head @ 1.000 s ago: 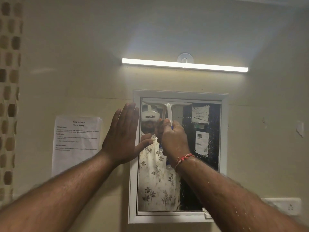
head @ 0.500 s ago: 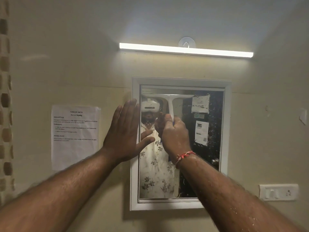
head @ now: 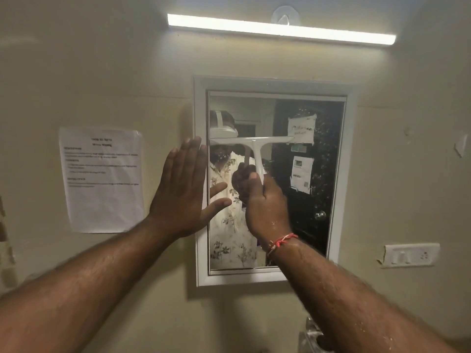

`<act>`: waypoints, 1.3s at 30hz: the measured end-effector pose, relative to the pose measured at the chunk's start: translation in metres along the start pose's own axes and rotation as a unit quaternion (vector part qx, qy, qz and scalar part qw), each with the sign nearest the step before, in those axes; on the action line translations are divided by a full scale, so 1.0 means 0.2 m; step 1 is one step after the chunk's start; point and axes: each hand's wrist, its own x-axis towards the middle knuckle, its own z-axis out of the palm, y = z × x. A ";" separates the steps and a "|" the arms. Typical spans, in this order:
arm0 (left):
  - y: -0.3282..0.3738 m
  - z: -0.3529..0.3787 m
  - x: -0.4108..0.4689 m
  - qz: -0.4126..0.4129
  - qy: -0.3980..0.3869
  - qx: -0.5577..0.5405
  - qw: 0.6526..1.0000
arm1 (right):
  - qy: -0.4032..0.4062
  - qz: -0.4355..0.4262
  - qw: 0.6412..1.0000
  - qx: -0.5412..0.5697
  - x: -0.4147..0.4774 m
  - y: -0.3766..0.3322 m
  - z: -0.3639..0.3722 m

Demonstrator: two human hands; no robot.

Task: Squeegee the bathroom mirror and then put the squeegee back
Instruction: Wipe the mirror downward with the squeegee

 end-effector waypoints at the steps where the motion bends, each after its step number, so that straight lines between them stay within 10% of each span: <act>1: 0.01 0.01 -0.02 0.000 -0.002 -0.001 1.000 | 0.002 0.000 1.000 -0.002 -0.01 0.01 0.00; 39: 0.40 0.19 -1.01 -0.039 -0.137 -0.015 0.990 | -0.037 0.138 0.985 -0.094 -0.84 0.82 -0.01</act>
